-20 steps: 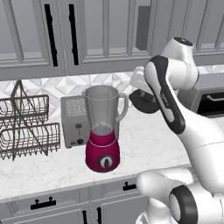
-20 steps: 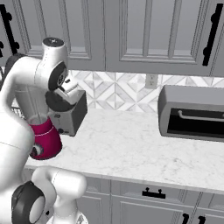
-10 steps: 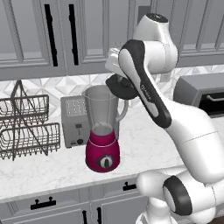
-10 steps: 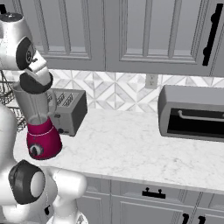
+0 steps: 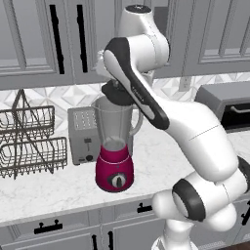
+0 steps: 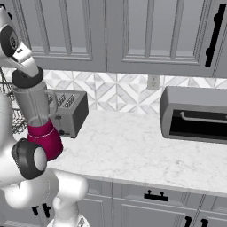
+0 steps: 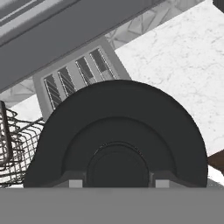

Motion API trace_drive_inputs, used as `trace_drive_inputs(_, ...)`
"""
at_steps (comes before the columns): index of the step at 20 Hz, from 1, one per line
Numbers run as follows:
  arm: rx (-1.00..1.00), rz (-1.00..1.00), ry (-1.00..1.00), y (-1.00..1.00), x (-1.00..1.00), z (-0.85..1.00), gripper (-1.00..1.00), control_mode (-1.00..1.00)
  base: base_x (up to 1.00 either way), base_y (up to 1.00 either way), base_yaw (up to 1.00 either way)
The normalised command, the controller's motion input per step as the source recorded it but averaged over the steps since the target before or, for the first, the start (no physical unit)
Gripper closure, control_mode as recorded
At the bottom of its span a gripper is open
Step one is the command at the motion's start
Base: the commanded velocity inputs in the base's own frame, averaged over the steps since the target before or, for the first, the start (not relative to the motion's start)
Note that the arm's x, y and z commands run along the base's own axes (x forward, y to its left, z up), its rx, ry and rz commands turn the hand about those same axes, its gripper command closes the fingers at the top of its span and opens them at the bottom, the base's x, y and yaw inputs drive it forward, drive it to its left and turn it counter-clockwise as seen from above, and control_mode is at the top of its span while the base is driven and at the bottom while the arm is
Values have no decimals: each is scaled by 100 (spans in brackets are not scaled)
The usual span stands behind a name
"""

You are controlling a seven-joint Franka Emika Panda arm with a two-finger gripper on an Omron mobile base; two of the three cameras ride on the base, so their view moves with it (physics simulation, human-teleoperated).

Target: Close the lid blender by securely placing the lid on top.

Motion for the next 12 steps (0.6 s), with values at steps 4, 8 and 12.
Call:
trace_drive_inputs(4, -5, 0, 2, 13, 17, -4, 100, -100, 0, 0, 0)
trace_drive_inputs(8, -2, 0, 0, 13, 12, -26, 100, -100, 0, 0, 0)
trace_drive_inputs(12, 0, 0, 0, 4, 5, -21, 100, -100, 0, 0, 0)
